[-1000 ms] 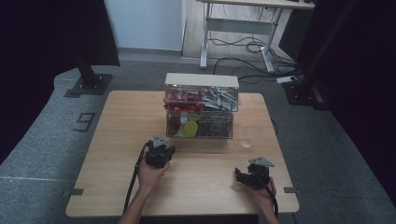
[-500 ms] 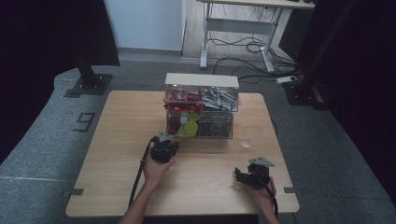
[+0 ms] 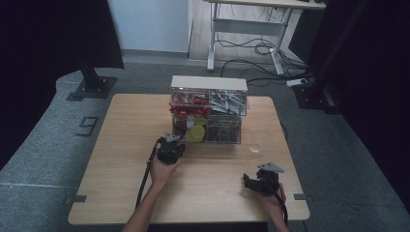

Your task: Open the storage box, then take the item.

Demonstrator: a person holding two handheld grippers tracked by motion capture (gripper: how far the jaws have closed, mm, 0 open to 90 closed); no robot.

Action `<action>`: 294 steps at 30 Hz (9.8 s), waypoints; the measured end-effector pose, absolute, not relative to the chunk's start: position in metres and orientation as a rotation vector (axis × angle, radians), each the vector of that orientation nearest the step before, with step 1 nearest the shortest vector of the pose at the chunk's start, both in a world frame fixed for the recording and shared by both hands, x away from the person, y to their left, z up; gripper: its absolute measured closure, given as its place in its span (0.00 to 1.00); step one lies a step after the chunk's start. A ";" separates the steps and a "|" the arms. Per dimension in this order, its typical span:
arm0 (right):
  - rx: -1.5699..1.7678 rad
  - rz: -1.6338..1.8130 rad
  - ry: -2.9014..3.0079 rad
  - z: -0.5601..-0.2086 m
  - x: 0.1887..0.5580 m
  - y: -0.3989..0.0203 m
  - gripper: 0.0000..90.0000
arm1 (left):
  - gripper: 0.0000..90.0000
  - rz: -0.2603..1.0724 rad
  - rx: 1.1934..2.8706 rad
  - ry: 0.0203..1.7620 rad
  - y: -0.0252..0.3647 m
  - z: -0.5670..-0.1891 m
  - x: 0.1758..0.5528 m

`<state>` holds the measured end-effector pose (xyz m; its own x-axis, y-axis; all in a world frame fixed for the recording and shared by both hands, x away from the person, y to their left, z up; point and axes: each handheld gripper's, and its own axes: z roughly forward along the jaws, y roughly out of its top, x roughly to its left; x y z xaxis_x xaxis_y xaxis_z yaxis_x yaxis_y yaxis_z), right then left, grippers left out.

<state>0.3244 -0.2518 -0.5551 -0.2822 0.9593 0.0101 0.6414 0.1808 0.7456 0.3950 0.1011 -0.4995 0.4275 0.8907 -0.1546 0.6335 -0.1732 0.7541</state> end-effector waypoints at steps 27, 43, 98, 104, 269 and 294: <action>1.503 0.904 1.996 -0.555 0.325 -0.252 0.20 | 1.00 0.420 1.932 1.297 0.096 -0.495 0.399; 1.502 0.904 1.996 -0.555 0.325 -0.252 0.20 | 1.00 0.455 1.888 1.254 0.094 -0.478 0.394; 1.503 0.904 1.991 -0.555 0.325 -0.252 0.20 | 1.00 0.520 1.833 1.221 0.099 -0.420 0.407; 1.504 0.904 1.992 -0.555 0.325 -0.252 0.20 | 1.00 0.537 1.826 1.219 0.098 -0.416 0.410; 1.308 1.381 1.899 -0.479 0.420 -0.182 0.99 | 0.99 0.404 1.820 1.219 0.090 -0.409 0.428; 1.274 1.429 1.869 -0.461 0.411 -0.188 0.99 | 0.99 0.401 1.820 1.222 0.090 -0.408 0.428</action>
